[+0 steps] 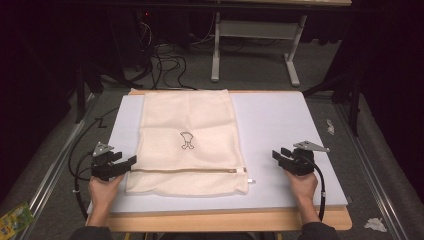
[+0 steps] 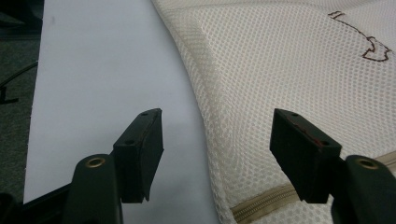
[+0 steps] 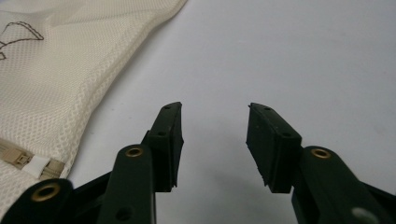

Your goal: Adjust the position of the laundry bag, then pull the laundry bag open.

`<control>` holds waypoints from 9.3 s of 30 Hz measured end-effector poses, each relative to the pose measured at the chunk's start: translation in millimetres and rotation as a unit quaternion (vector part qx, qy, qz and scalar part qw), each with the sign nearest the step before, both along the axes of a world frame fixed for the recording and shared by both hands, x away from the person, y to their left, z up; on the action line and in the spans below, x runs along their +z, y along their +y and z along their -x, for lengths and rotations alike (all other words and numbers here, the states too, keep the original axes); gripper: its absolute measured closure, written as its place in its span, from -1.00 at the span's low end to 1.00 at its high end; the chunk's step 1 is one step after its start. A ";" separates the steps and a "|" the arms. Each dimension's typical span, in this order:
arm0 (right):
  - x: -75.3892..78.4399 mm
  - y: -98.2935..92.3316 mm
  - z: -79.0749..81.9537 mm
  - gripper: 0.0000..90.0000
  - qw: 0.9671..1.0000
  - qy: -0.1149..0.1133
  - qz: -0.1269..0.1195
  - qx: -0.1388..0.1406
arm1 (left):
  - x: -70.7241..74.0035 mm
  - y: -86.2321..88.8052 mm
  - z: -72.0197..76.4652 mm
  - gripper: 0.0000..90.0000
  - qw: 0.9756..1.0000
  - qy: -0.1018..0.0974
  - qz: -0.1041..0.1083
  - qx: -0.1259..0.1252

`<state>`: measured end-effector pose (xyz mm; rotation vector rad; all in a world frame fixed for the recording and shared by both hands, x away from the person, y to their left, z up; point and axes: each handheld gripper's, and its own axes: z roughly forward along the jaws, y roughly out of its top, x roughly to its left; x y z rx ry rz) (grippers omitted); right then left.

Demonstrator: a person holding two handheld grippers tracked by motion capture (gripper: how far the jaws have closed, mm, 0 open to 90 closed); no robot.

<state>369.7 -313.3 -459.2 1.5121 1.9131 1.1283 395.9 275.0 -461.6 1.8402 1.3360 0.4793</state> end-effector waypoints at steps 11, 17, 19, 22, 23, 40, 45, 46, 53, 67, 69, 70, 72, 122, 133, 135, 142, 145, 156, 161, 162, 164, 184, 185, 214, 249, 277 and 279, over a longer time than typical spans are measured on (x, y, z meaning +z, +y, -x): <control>-1.4 20.2 -4.4 0.13 0.999 0.015 -0.009 0.029 | -1.2 -5.9 -0.3 -0.28 1.000 0.011 -0.005 0.000; -0.1 35.2 -6.3 0.17 0.998 0.025 -0.006 0.053 | 1.1 -6.4 1.1 -0.30 1.000 0.009 -0.004 0.005; 0.7 41.2 -7.2 0.18 0.998 0.028 -0.006 0.064 | 1.1 -6.5 1.2 -0.31 1.000 0.012 -0.002 0.007; 0.5 50.8 -7.7 0.21 0.996 0.034 -0.009 0.078 | 1.1 -6.9 2.6 -0.32 1.000 0.016 -0.002 0.008; -0.2 53.4 -8.4 0.21 0.996 0.036 -0.006 0.083 | 0.8 -7.3 2.4 -0.32 1.000 0.019 -0.005 0.005; -7.5 92.0 -17.4 0.20 0.988 0.077 0.003 0.136 | -2.6 -21.2 -2.0 -0.30 0.999 0.039 -0.017 -0.004; -10.6 100.6 -21.7 0.20 0.986 0.086 0.004 0.141 | -5.1 -21.5 -4.6 -0.29 0.999 0.046 -0.019 0.000; -10.6 100.6 -21.7 0.20 0.986 0.086 0.004 0.141 | -6.1 -21.7 -5.1 -0.29 0.999 0.049 -0.022 0.002; -15.2 105.4 -27.1 0.37 0.985 0.106 0.008 0.137 | -14.6 -31.4 -6.0 -0.08 0.997 0.059 -0.047 -0.005; -6.3 112.3 -39.3 0.97 0.973 0.148 0.051 0.171 | -6.5 -45.9 -12.4 0.76 0.991 0.076 -0.103 -0.033; -2.9 110.0 -40.7 0.98 0.972 0.146 0.047 0.178 | -5.2 -46.2 -14.2 0.92 0.991 0.076 -0.106 -0.036; -1.5 109.0 -40.6 0.98 0.972 0.144 0.047 0.180 | -4.3 -45.5 -14.5 0.93 0.992 0.076 -0.098 -0.035; 1.0 107.3 -39.5 0.99 0.973 0.138 0.042 0.180 | -3.2 -45.1 -14.4 0.94 0.992 0.074 -0.097 -0.035; 23.5 33.4 -30.3 0.98 0.988 0.098 0.024 0.116 | 24.8 -104.8 -32.6 0.94 0.996 0.031 -0.012 -0.080; 26.9 16.9 -24.2 0.98 0.990 0.099 0.028 0.097 | 25.7 -124.4 -33.0 0.93 0.995 0.019 -0.015 -0.096; 25.9 10.6 -22.4 0.98 0.991 0.099 0.025 0.091 | 24.1 -127.3 -33.8 0.93 0.995 0.020 -0.012 -0.098; 22.7 0.1 -20.1 0.98 0.991 0.103 0.019 0.081 | 21.7 -139.4 -34.6 0.92 0.994 0.020 -0.023 -0.107; 22.0 -1.6 -19.8 0.98 0.991 0.103 0.022 0.082 | 20.6 -140.8 -34.0 0.92 0.994 0.021 -0.027 -0.108; 15.1 -3.8 -20.4 0.98 0.990 0.111 0.029 0.077 | 14.2 -144.7 -32.6 0.91 0.993 0.023 -0.042 -0.111; 12.1 -3.7 -20.4 0.97 0.990 0.112 0.027 0.077 | 11.3 -146.2 -32.3 0.89 0.993 0.026 -0.048 -0.109; 11.5 -3.8 -20.2 0.97 0.990 0.112 0.026 0.076 | 11.0 -146.1 -32.4 0.88 0.992 0.026 -0.048 -0.109; 9.0 -4.8 -20.7 0.97 0.991 0.111 0.024 0.077 | 10.9 -145.5 -32.7 0.87 0.993 0.026 -0.047 -0.109; -0.9 -2.5 -18.5 0.85 0.992 0.108 0.023 0.069 | 4.3 -140.1 -31.4 0.72 0.994 0.028 -0.047 -0.099; -2.2 -2.0 -18.8 0.76 0.992 0.105 0.017 0.062 | 3.9 -139.5 -31.5 0.58 0.994 0.028 -0.046 -0.099; -12.6 -38.1 3.9 0.27 1.000 0.005 0.009 -0.029 | 16.9 -124.3 -16.4 0.09 0.995 -0.010 0.003 -0.100; -18.0 -37.8 6.1 0.28 0.999 -0.009 0.024 -0.043 | 50.4 -237.1 -4.0 0.11 0.971 0.018 0.041 -0.235; -18.3 -36.5 5.2 0.28 0.998 -0.006 0.034 -0.044 | 31.3 -345.1 -1.9 0.20 0.945 0.090 0.045 -0.312; -18.4 -35.9 5.1 0.28 0.998 -0.005 0.034 -0.045 | 26.3 -352.4 -2.8 0.20 0.943 0.097 0.043 -0.315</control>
